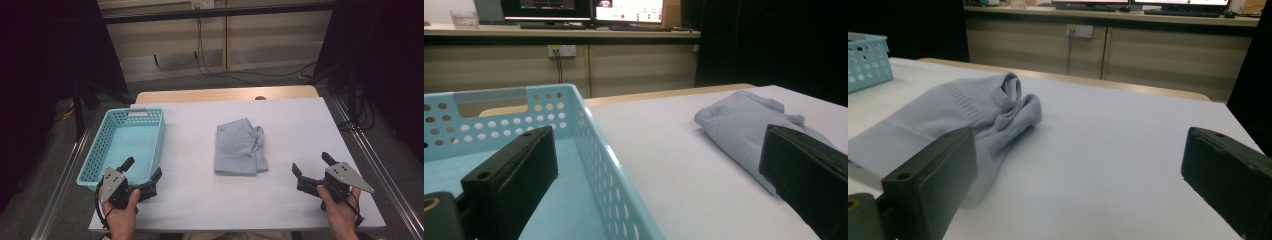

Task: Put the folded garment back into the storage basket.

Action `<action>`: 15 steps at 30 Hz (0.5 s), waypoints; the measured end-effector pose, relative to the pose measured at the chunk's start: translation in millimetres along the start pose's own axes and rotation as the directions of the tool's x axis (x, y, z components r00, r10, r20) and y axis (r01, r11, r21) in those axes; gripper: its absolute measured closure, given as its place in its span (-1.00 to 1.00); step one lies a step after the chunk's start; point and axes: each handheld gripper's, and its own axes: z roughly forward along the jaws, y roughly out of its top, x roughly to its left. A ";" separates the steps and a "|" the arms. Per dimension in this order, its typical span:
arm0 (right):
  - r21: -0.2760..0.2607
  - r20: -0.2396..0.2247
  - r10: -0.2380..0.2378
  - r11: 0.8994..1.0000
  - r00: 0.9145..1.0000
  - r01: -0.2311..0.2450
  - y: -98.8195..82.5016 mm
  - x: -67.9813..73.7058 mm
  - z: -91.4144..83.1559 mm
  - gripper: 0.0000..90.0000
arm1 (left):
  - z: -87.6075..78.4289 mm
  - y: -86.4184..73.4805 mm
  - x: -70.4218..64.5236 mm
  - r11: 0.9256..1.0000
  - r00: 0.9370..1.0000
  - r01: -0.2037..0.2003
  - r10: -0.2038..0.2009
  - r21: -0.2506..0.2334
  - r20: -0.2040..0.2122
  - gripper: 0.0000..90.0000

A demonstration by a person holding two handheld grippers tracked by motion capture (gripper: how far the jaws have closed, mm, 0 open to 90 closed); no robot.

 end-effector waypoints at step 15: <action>0.047 -0.057 0.013 0.999 0.998 -0.011 -2.3 4.7 8.0 -0.97 | 7.9 1.1 -4.5 0.998 0.999 -0.006 0.004 0.058 0.034 -0.95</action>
